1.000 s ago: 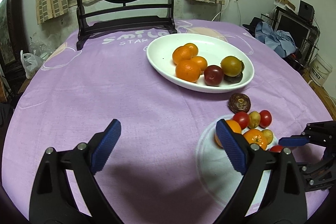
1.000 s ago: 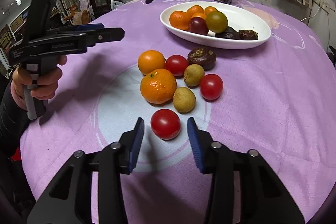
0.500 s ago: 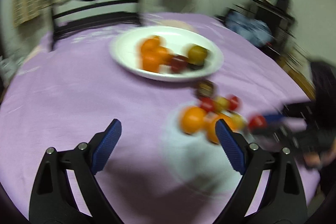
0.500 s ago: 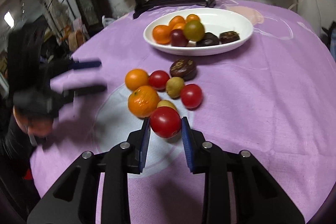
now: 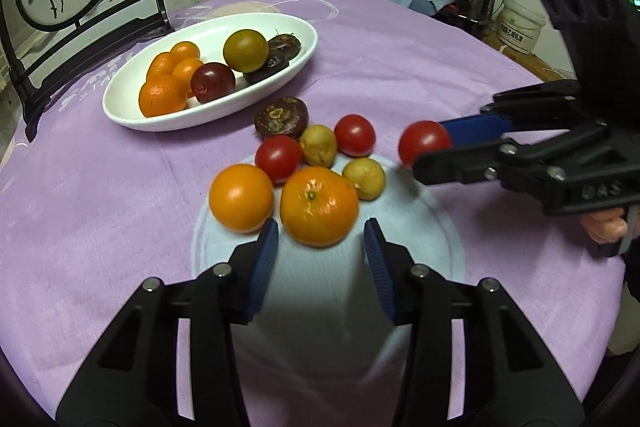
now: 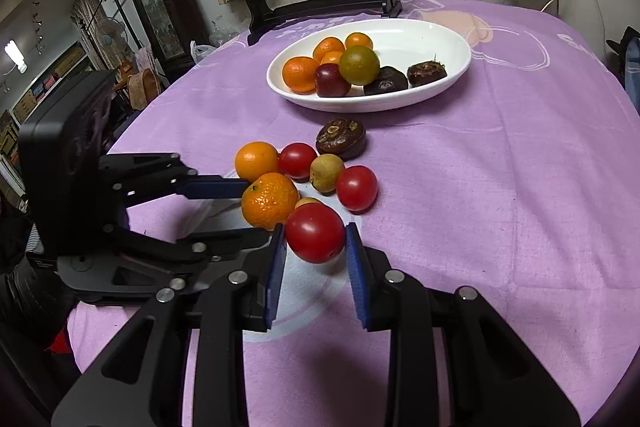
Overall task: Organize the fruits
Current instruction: 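Grasp a red tomato with the right tool while the left tool grasps an orange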
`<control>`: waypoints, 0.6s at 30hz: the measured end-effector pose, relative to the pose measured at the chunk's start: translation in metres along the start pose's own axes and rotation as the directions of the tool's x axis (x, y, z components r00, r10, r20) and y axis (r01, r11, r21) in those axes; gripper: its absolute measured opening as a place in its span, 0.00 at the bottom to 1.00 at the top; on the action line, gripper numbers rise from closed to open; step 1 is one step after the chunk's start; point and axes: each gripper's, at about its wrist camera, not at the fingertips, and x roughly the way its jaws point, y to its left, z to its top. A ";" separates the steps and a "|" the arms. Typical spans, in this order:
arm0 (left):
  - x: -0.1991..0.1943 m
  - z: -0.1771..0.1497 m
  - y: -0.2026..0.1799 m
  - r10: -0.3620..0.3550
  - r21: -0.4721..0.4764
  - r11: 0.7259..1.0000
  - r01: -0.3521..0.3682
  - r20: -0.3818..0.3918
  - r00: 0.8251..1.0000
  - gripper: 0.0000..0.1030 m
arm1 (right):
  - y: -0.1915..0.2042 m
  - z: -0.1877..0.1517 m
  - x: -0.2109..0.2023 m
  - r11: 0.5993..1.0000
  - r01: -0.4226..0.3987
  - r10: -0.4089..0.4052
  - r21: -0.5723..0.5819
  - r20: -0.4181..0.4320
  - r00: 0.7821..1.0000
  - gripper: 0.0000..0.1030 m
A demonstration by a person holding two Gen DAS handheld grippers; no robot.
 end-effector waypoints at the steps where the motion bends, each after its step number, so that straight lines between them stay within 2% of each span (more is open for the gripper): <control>1: 0.001 0.001 0.000 0.005 0.005 1.000 -0.005 -0.004 1.000 0.45 | 0.000 0.000 0.000 1.000 -0.001 0.001 0.000 0.000 1.000 0.30; 12: 0.013 0.009 -0.003 0.038 0.033 0.999 -0.037 -0.017 0.999 0.43 | 0.001 0.000 -0.004 1.000 -0.003 0.003 -0.003 0.017 1.000 0.30; 15: 0.010 0.007 -0.003 0.029 0.031 0.999 -0.028 -0.019 0.999 0.43 | -0.001 0.001 -0.005 1.000 -0.007 0.007 0.001 0.025 1.000 0.30; 18: -0.003 0.008 -0.001 0.014 0.018 1.000 -0.014 0.013 1.000 0.43 | -0.003 0.006 -0.006 1.000 -0.011 0.010 0.001 0.050 0.999 0.30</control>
